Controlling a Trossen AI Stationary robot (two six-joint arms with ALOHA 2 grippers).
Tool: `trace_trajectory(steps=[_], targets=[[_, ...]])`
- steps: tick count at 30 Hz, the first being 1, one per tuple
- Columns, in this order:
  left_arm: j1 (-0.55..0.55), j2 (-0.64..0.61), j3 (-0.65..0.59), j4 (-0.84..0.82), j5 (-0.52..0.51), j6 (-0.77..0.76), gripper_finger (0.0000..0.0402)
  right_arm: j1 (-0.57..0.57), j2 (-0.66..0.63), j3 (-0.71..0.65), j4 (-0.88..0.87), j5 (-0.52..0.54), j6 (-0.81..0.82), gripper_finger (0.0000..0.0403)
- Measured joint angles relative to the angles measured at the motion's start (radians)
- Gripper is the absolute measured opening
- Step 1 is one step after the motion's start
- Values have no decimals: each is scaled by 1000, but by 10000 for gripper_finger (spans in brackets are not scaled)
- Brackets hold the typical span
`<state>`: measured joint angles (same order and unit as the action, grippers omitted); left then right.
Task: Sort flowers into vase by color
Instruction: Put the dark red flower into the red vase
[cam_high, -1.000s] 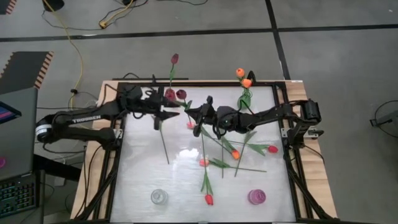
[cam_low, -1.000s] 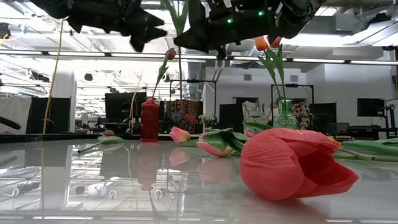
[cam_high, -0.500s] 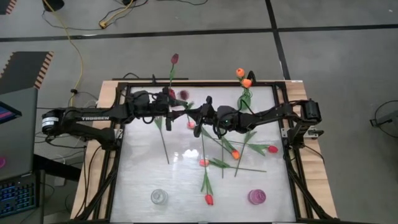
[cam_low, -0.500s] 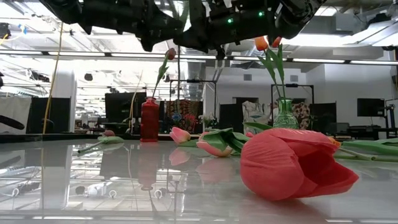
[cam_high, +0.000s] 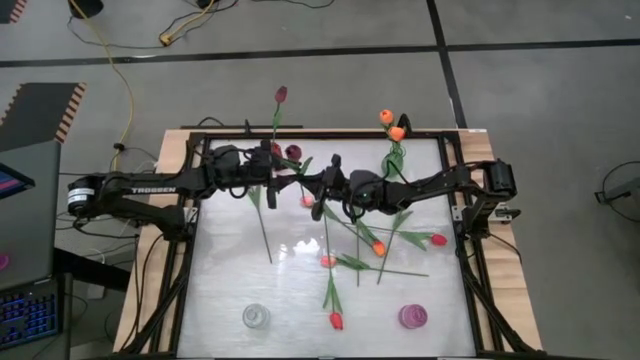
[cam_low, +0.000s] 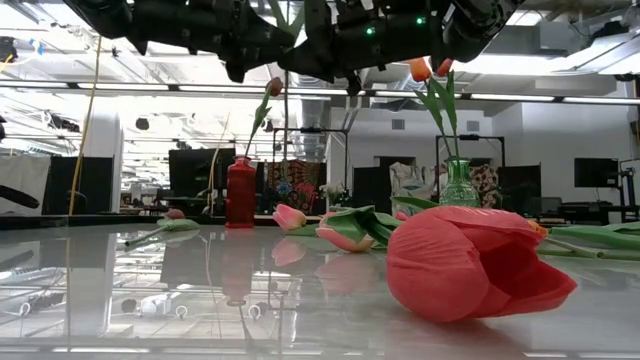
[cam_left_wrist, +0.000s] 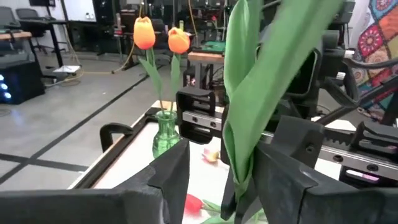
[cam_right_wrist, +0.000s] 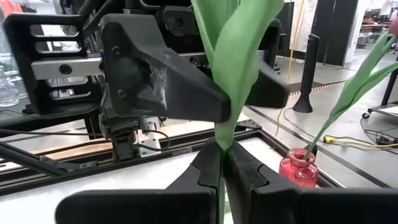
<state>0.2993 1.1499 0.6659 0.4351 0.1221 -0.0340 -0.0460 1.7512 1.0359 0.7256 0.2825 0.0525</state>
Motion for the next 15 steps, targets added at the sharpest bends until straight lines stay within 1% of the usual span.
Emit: trace_trajectory(steps=[11,13,15], targets=[[0,29,1,8,12,4,17,-2,2,0,-2,7,1,37],[0,28,1,8,12,3,7,-2,2,0,-3,7,1,39],[0,29,1,7,11,3,8,-2,2,0,-5,7,0,46]])
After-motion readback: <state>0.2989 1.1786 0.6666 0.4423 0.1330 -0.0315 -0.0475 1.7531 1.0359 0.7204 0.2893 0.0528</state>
